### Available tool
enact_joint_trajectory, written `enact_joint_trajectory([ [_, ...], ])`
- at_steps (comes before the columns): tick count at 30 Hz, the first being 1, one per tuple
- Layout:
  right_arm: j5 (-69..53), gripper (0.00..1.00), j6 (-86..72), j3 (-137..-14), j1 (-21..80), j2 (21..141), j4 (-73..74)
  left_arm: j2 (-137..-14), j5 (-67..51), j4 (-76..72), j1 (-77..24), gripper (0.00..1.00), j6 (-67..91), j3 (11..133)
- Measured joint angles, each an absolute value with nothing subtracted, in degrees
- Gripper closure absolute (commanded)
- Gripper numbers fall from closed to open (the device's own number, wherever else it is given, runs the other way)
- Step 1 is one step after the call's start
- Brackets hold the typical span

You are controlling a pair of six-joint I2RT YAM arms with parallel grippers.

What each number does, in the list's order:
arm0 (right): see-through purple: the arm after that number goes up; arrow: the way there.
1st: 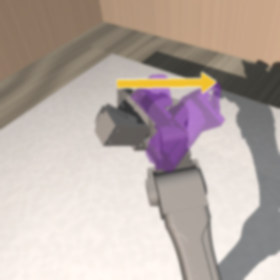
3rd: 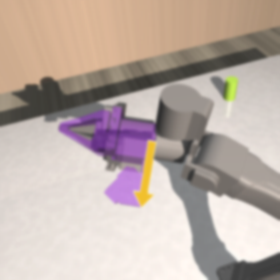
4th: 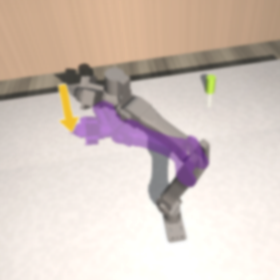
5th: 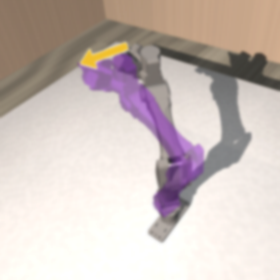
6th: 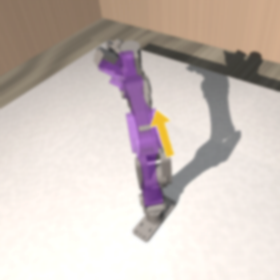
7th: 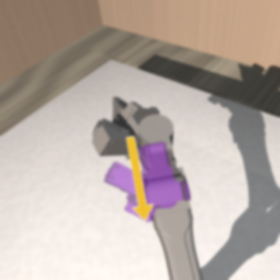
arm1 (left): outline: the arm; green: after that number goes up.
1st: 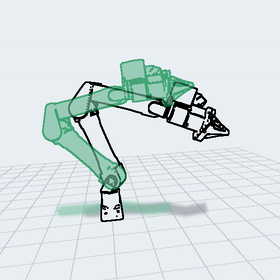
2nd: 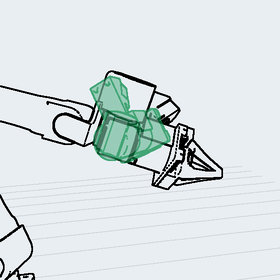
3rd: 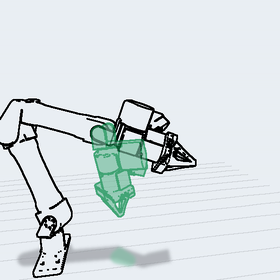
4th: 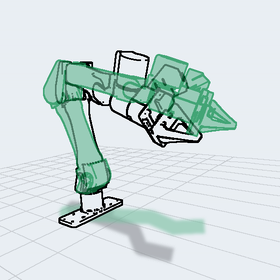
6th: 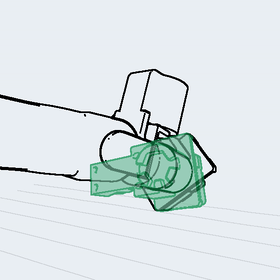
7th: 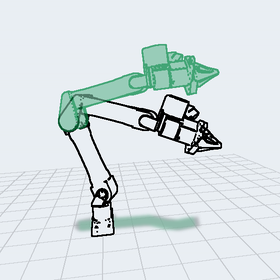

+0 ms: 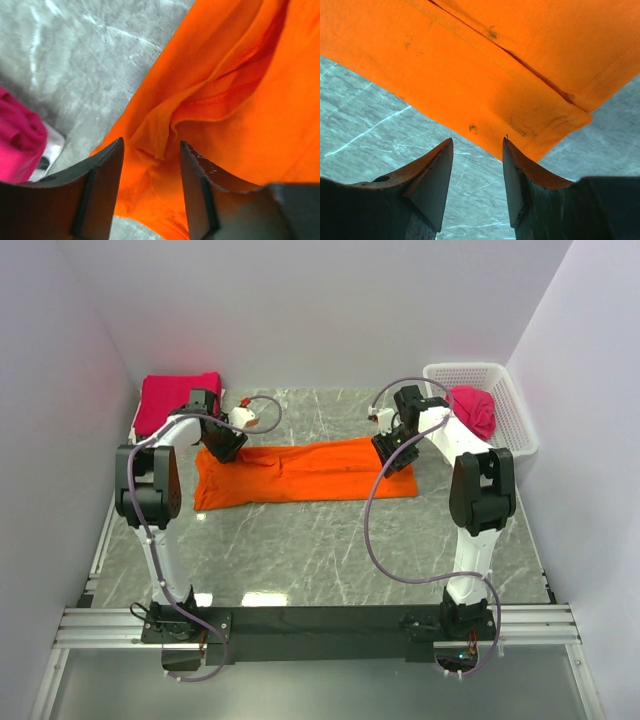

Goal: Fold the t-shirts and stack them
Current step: Fold the tshirt

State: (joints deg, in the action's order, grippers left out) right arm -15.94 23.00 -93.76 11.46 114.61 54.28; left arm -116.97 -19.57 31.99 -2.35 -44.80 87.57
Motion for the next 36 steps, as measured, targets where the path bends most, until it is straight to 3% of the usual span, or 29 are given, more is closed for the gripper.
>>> enact_joint_trajectory([
  [8,-15.92,0.49,23.03,-93.76,11.44,114.74,54.50,-120.53,-19.33,32.34,-2.46,0.60,-44.91,89.97],
  [14,-15.92,0.49,23.03,-93.76,11.31,114.74,54.52,-120.53,-19.29,32.40,-2.46,0.61,-44.93,91.59],
  [16,-15.92,0.50,23.03,-93.76,11.31,114.74,54.52,-120.53,-19.16,32.42,-2.46,0.67,-44.95,91.92],
  [20,-15.94,0.50,23.03,-93.76,11.29,114.74,54.52,-120.53,-19.11,33.47,-2.46,0.90,-45.41,92.84],
  [23,-15.94,0.50,23.05,-93.76,11.27,114.74,54.50,-120.53,-19.14,34.89,-2.50,0.99,-45.89,94.04],
  [36,-15.97,0.50,23.42,-93.54,10.83,114.72,54.43,-116.64,-19.14,45.78,-3.53,0.99,-49.67,94.72],
])
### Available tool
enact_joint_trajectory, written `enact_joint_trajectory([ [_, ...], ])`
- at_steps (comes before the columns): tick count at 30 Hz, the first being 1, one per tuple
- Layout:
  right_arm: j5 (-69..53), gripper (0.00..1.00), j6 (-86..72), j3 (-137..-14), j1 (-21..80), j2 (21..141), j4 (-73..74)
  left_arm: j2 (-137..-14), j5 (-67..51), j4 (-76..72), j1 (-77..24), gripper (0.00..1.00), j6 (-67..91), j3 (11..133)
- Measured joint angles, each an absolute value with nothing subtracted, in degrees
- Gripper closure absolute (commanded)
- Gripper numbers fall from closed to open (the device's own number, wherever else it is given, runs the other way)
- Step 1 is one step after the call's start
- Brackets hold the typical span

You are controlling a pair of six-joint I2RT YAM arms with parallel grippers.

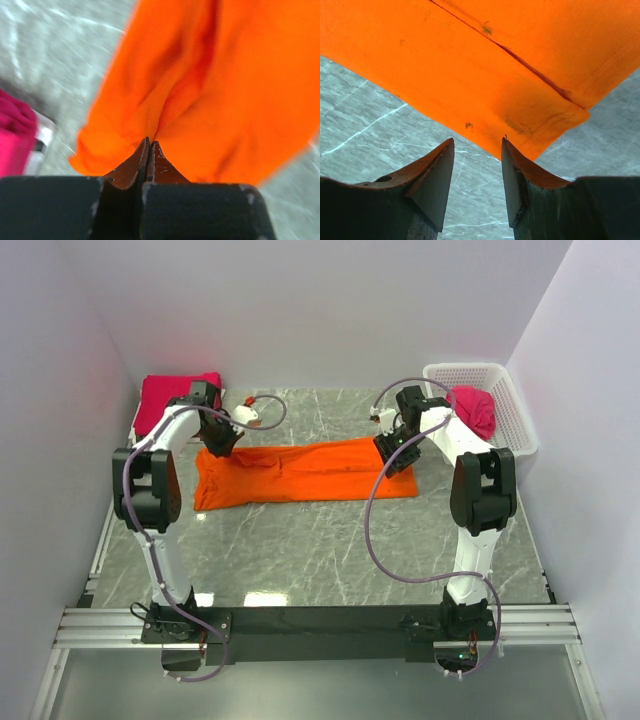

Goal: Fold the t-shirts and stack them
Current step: Fold the tshirt

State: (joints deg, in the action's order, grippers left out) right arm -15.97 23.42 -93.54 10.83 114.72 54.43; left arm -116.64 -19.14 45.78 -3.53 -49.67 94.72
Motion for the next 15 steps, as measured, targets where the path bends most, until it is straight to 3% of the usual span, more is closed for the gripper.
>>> enact_joint_trajectory([
  [9,-15.99,0.51,23.46,-93.32,10.55,114.72,54.43,-107.39,-19.00,50.04,-5.13,0.99,-51.40,84.16],
  [12,-15.99,0.51,23.46,-93.32,10.46,114.72,54.41,-107.55,-18.26,49.58,-5.30,0.84,-51.37,80.75],
  [13,-15.99,0.51,23.46,-93.32,10.46,114.72,54.43,-107.63,-17.98,49.34,-5.30,0.72,-51.37,79.57],
  [15,-16.03,0.51,23.46,-93.32,10.46,114.72,54.43,-107.79,-17.34,48.36,-5.41,0.65,-51.37,77.69],
])
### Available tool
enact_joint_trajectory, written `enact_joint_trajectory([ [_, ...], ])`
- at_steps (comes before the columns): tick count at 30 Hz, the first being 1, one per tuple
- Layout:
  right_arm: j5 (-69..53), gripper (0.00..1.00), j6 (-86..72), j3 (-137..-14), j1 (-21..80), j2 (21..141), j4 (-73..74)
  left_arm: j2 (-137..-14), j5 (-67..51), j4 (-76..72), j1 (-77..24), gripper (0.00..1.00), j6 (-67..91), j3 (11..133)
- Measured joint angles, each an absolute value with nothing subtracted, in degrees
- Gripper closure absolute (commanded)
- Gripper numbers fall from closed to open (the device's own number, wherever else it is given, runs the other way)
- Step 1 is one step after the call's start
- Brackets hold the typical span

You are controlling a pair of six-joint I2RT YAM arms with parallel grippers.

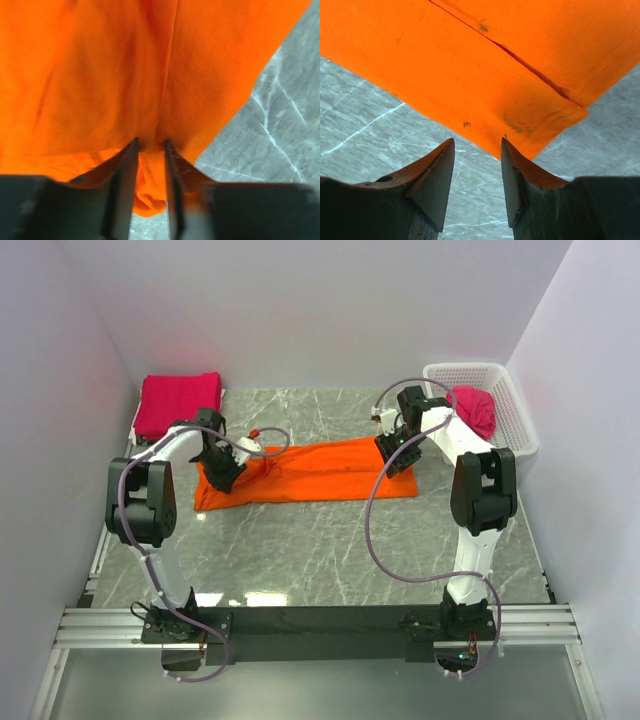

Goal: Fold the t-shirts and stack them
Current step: Fold the tshirt

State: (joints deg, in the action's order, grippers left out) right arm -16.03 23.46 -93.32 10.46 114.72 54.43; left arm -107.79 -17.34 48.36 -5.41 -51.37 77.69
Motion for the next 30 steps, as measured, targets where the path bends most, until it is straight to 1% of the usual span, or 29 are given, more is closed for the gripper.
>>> enact_joint_trajectory([
  [1,-16.03,0.51,23.44,-93.34,10.46,114.74,54.46,-107.90,-16.91,47.88,-5.45,0.62,-51.27,76.93],
  [4,-16.14,0.53,23.42,-93.38,10.46,114.74,54.46,-108.20,-17.15,47.46,-5.30,0.59,-51.22,76.09],
  [6,-16.19,0.55,23.40,-93.41,10.46,114.74,54.43,-108.14,-18.92,47.55,-4.73,0.59,-51.13,76.36],
  [8,-16.27,0.60,23.24,-93.43,10.44,114.74,54.43,-108.03,-20.80,48.14,-3.88,0.59,-50.78,77.23],
  [11,-16.99,0.64,22.57,-93.78,10.35,115.00,54.54,-106.87,-23.33,47.79,-2.59,0.59,-49.28,78.94],
  [15,-18.41,0.68,21.30,-96.05,10.09,117.12,54.50,-105.45,-26.44,45.45,-2.50,0.62,-45.08,81.69],
  [16,-18.70,0.72,21.04,-96.51,10.04,117.62,54.52,-105.67,-27.03,44.36,-2.74,0.66,-43.57,82.56],
  [18,-19.29,0.75,20.43,-97.65,9.93,118.91,54.65,-106.83,-27.92,42.94,-3.36,0.68,-40.95,84.68],
  [20,-19.70,0.75,19.81,-98.61,9.82,119.96,54.70,-108.81,-28.73,40.95,-4.21,0.71,-38.76,86.70],
  [23,-20.03,0.76,18.85,-99.85,9.69,121.32,54.72,-112.79,-29.39,37.65,-6.22,0.72,-35.24,88.12],
  [27,-19.99,0.76,17.65,-102.39,9.56,124.05,54.48,-116.77,-29.54,34.83,-9.30,0.72,-32.14,87.26],
  [30,-20.03,0.76,16.64,-104.42,9.47,126.30,54.28,-118.10,-29.19,33.45,-11.42,0.69,-30.55,85.82],
])
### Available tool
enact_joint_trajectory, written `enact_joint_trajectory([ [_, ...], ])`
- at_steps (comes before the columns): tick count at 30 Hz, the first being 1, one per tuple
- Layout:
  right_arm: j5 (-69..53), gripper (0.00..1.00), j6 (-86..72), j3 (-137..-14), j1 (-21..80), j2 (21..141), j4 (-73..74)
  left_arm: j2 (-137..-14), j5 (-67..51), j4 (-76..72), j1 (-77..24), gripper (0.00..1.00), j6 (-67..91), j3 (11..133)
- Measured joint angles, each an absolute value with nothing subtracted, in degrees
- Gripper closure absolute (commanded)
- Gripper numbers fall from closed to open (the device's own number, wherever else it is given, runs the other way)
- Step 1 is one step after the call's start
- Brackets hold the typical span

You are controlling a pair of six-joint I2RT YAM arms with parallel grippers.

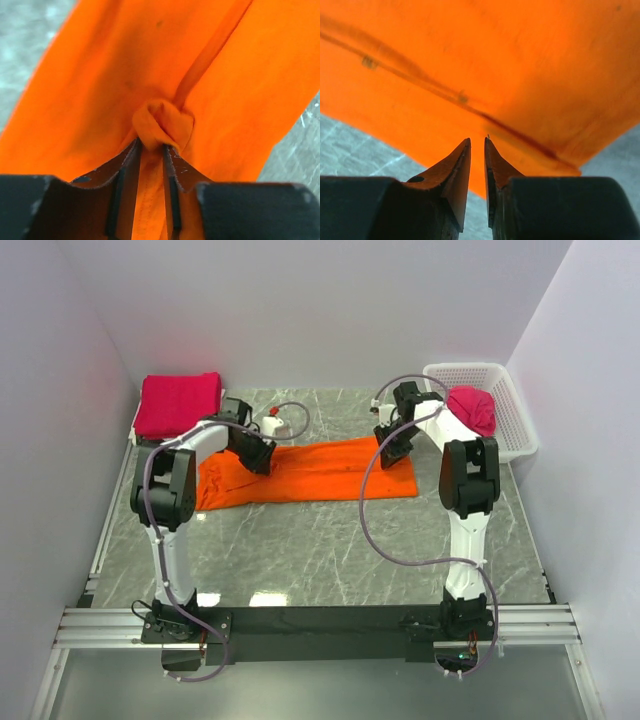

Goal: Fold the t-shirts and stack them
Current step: Fold the tshirt

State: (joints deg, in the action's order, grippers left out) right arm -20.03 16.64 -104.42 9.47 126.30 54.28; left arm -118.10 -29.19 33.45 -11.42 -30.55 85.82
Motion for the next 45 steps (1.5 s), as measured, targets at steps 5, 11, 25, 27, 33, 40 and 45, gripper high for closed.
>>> enact_joint_trajectory([
  [5,-19.94,0.75,15.20,-106.65,9.43,130.26,54.28,-116.64,-28.93,29.82,-12.25,0.52,-28.71,82.17],
  [11,-19.62,0.76,14.15,-107.04,9.34,131.28,55.18,-105.97,-28.27,28.18,-8.34,0.01,-25.04,74.94],
  [25,-26.85,0.69,20.62,-71.61,11.49,108.57,60.84,-83.13,-34.59,25.15,6.92,0.01,-5.98,62.46],
  [27,-26.55,0.69,20.86,-72.18,10.94,104.81,61.14,-83.42,-32.42,24.93,6.81,0.01,-2.24,61.32],
  [33,-22.50,0.77,20.71,-80.09,8.60,102.65,58.48,-87.11,-26.33,23.31,1.37,0.12,3.46,60.34],
  [40,-17.98,0.78,19.97,-84.97,9.13,112.68,55.75,-97.19,-21.08,22.46,-2.04,0.99,7.81,62.26],
  [45,-15.25,0.81,19.38,-85.14,10.00,116.05,54.92,-104.01,-18.28,23.07,-2.90,0.99,9.80,66.13],
])
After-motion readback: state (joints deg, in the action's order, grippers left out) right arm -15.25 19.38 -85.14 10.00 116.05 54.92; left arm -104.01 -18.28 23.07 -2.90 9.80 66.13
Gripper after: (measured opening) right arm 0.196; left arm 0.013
